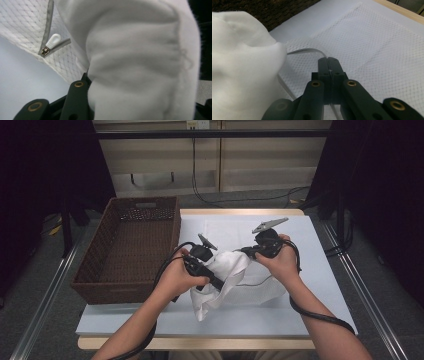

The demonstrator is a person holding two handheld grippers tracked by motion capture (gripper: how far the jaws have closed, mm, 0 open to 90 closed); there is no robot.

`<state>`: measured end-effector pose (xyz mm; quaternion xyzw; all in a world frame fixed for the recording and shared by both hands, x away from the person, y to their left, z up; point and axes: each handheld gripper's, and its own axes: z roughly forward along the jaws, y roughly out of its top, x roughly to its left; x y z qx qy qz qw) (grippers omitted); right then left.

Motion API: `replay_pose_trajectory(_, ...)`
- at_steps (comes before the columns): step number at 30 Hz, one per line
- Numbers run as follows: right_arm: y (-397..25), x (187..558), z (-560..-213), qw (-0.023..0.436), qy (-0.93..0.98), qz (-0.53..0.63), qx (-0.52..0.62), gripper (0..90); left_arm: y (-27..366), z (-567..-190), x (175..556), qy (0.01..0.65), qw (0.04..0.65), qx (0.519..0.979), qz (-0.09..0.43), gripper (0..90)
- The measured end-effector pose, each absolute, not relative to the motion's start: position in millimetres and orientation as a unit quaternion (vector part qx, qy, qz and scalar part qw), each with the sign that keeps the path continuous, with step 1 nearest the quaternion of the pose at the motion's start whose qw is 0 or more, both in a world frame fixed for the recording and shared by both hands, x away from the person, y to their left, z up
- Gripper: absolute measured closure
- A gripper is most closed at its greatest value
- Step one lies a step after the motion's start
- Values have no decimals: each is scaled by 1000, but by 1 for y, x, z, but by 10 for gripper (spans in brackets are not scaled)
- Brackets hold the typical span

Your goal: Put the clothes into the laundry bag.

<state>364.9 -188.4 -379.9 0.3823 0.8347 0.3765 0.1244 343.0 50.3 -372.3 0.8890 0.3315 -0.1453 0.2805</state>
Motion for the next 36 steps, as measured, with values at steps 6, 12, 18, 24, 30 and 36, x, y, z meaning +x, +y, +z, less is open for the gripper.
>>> replay_pose_trajectory(6, -189, 364, -378, 127, 833, 376, 385, 900, 45, -379, 340, 331, 276, 890, -145, 620)
replay_pose_trajectory(12, -188, 364, -378, 126, 833, 377, 384, 900, 37, -387, 338, 326, 275, 892, -150, 621)
replay_pose_trajectory(18, -188, 363, -377, 123, 835, 379, 378, 900, 35, -391, 337, 327, 267, 894, -151, 621)
replay_pose_trajectory(24, -186, 362, -376, 126, 835, 379, 378, 900, 31, -397, 334, 330, 273, 891, -148, 620)
replay_pose_trajectory(30, -184, 361, -376, 127, 836, 381, 374, 900, 30, -404, 333, 339, 276, 887, -152, 620)
replay_pose_trajectory(36, -184, 359, -376, 127, 837, 377, 376, 900, 28, -409, 331, 342, 275, 886, -148, 619)
